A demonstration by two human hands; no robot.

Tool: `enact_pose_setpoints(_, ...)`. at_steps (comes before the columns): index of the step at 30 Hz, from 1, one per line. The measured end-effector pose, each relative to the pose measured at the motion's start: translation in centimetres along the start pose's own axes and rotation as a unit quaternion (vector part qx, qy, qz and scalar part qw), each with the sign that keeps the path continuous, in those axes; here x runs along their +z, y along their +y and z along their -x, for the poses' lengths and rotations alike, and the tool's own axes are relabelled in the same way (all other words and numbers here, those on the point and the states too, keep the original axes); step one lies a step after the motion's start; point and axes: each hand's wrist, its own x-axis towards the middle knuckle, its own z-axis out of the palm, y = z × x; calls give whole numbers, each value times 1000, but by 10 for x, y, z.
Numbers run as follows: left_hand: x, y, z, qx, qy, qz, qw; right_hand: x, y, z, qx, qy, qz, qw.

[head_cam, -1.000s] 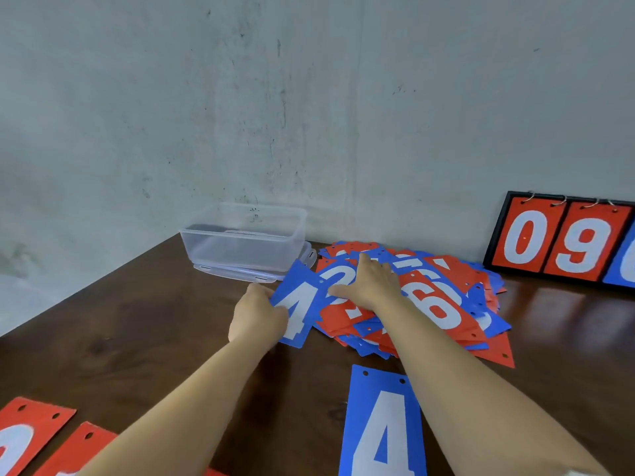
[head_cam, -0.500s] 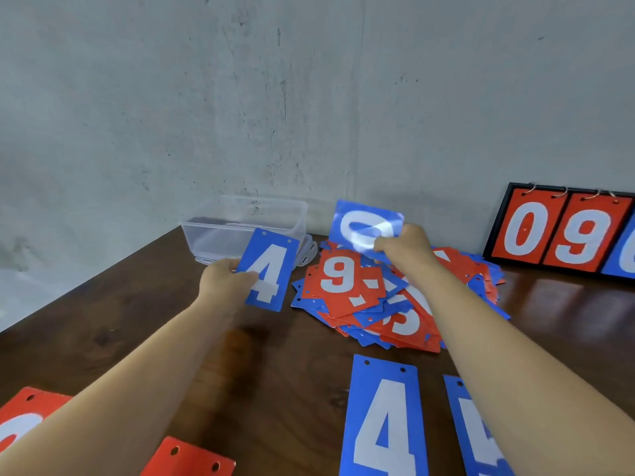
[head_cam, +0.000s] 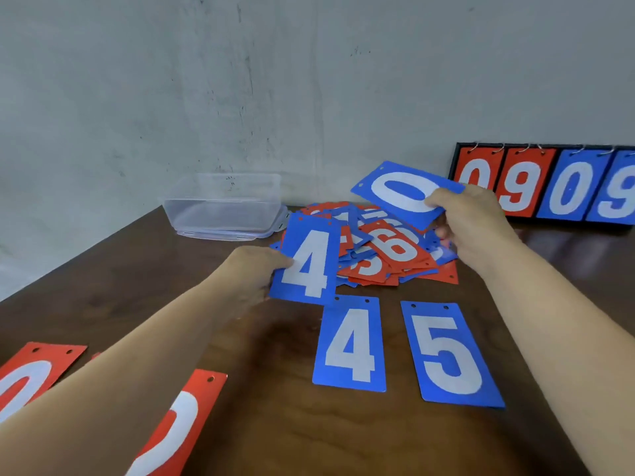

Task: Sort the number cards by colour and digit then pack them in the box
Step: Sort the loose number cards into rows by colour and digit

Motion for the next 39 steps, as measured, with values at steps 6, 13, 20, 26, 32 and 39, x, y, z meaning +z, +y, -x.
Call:
enact_pose_setpoints(6, 22, -13, 20, -30, -110, -111, 987, -30, 11, 50, 36, -45, -62, 996)
enact_pose_setpoints(13, 33, -30, 17, 56, -32, -304, 950, -45, 14, 95, 86, 47, -158, 983)
enact_pose_setpoints(20, 37, -37, 23, 76, 3, -437, 896, -25, 29, 124, 90, 64, -104, 988)
enact_pose_setpoints(26, 20, -31, 31, 103, -24, -296, 949, 14, 37, 150, 78, 17, -89, 993)
enact_pose_setpoints(32, -27, -7, 50, 97, -156, -65, 981, 66, 27, 165, 52, -45, -39, 997)
enact_pose_setpoints(39, -137, 10, 48, 148, -39, -114, 982, 119, 21, 180, -3, -100, 32, 994)
